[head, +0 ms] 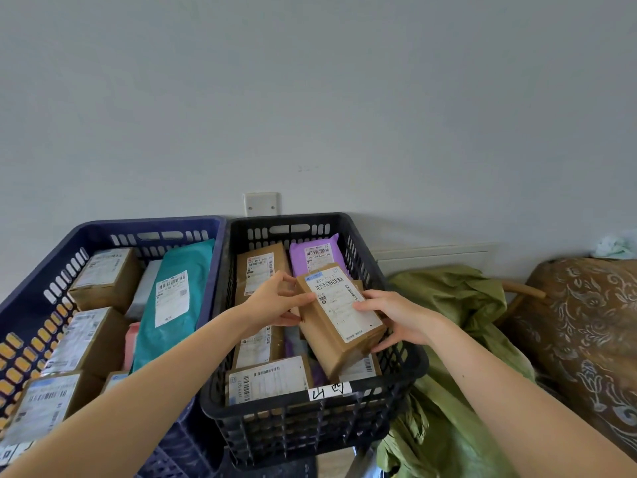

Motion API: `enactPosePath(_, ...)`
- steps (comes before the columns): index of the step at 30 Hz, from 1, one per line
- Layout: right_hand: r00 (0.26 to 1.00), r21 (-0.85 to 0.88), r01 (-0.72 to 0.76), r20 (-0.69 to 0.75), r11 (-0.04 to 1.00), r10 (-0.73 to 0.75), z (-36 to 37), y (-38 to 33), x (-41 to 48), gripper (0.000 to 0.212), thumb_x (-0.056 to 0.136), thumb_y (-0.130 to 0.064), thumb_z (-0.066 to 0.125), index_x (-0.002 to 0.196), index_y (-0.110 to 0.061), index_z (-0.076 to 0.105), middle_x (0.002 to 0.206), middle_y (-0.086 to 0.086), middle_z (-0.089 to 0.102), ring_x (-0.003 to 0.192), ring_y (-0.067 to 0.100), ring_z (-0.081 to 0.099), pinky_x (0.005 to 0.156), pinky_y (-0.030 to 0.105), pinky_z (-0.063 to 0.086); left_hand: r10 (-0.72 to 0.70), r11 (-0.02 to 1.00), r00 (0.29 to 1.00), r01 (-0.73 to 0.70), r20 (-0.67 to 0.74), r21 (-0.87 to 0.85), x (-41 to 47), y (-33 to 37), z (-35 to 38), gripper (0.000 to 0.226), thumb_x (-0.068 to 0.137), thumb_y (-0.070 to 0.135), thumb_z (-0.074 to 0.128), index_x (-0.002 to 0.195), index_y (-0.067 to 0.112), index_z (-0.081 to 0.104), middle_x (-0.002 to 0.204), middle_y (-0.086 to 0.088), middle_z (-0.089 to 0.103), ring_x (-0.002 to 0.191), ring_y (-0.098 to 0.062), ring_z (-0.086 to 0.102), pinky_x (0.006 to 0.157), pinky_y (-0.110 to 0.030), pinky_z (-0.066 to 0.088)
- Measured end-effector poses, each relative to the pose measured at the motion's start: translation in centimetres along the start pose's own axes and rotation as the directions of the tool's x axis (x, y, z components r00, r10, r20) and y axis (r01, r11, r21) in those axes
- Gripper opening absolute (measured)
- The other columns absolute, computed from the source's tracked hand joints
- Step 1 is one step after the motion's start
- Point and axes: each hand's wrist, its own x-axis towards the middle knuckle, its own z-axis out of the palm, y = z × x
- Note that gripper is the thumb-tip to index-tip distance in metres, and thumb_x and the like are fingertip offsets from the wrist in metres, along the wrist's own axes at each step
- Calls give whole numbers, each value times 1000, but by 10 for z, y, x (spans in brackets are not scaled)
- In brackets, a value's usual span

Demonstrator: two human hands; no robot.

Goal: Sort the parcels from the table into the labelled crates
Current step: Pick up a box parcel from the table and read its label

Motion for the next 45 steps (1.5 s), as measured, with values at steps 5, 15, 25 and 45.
enactPosePath(5,999,-148,-42,-5,988,41,-9,-1,-8,30,89,-32,64,119,-30,61,112,0,69,106,23,63,76,50,58,-20,999,1000,19,17,39,-4,-7,9,46,71,25,83,105,10,55,108,-9,69,89,-18,72,72,-30,59)
enactPosePath(15,997,-293,-74,-11,953,74,-11,-3,-10,40,88,-45,64,123,-28,56,114,-1,67,106,23,63,82,53,56,-44,996,997,38,68,79,-1,-9,19,34,76,28,79,105,16,66,105,-5,69,88,-16,72,70,-26,58)
enactPosePath(25,999,-468,51,7,882,-54,-2,-6,12,43,90,-44,62,126,-22,60,114,-5,67,97,10,67,86,29,55,-178,971,963,138,204,196,-8,-13,9,63,75,33,81,129,16,53,110,-11,70,89,-25,72,79,-34,59)
enactPosePath(45,994,-717,112,88,688,-70,2,-12,24,41,75,-50,76,104,-23,69,106,-6,63,91,5,62,76,22,53,-324,922,825,164,464,351,-11,-26,24,49,87,25,71,129,18,46,109,-10,72,99,-27,70,86,-37,57)
